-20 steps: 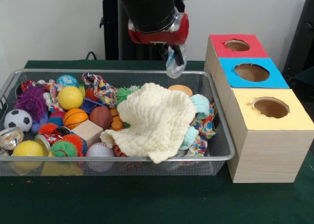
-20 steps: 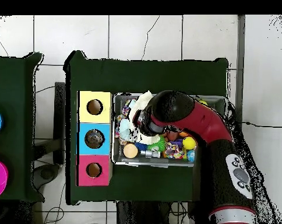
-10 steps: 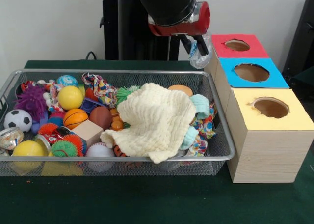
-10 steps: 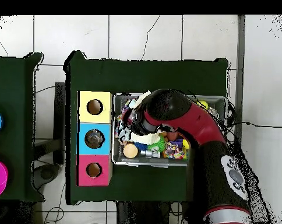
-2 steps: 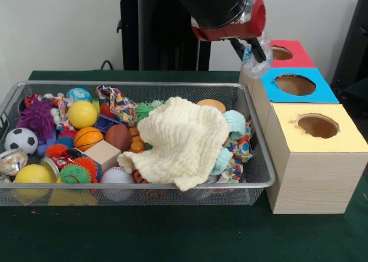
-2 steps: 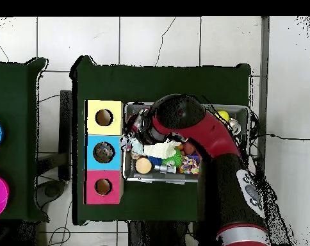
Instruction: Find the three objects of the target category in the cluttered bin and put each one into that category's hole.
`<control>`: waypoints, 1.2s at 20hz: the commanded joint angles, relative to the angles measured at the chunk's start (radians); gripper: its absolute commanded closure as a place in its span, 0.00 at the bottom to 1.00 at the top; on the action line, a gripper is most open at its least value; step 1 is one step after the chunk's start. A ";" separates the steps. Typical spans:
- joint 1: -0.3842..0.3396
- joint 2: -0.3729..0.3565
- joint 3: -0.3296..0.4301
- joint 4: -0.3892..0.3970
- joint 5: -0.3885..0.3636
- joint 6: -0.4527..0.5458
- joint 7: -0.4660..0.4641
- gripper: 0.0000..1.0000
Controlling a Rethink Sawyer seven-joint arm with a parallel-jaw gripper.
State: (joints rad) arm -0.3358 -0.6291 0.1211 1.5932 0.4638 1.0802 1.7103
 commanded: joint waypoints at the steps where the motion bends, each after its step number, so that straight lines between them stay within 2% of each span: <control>1: 0.014 0.043 0.108 0.111 0.129 -0.057 0.174 1.00; 12: 0.062 0.086 0.121 0.144 0.209 -0.160 0.125 1.00; 16: 0.063 0.113 0.112 0.156 0.171 -0.166 0.095 1.00; 20: 0.067 0.140 0.083 0.144 0.106 -0.128 0.096 1.00; 24: 0.058 0.159 0.051 0.103 0.022 -0.091 0.073 1.00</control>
State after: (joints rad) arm -0.2619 -0.5407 0.1668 1.6553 0.5671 0.9821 1.7103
